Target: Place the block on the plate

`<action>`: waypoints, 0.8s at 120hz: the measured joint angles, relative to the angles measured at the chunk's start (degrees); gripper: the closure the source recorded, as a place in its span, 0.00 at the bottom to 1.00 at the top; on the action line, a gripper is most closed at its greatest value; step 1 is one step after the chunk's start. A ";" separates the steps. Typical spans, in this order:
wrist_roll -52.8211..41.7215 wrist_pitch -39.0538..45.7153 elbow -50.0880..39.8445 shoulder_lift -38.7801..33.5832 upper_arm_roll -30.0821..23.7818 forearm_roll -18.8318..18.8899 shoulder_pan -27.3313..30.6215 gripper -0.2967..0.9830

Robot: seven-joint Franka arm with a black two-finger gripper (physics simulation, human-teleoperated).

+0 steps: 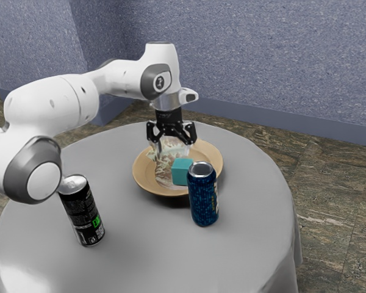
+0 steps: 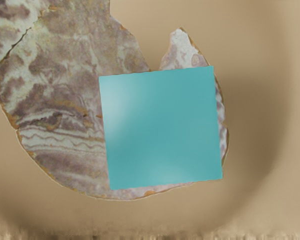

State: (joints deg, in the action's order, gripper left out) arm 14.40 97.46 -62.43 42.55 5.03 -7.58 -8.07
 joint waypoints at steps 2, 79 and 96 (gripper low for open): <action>-0.04 -0.41 0.00 -0.13 -0.01 0.16 -0.12 0.24; -4.73 -11.86 -6.53 -17.46 -0.21 10.07 -1.66 0.23; -7.70 -12.43 -10.22 -22.96 0.32 13.23 -0.30 0.23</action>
State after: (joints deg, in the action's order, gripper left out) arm 6.70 85.03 -72.65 19.59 5.35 5.65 -8.37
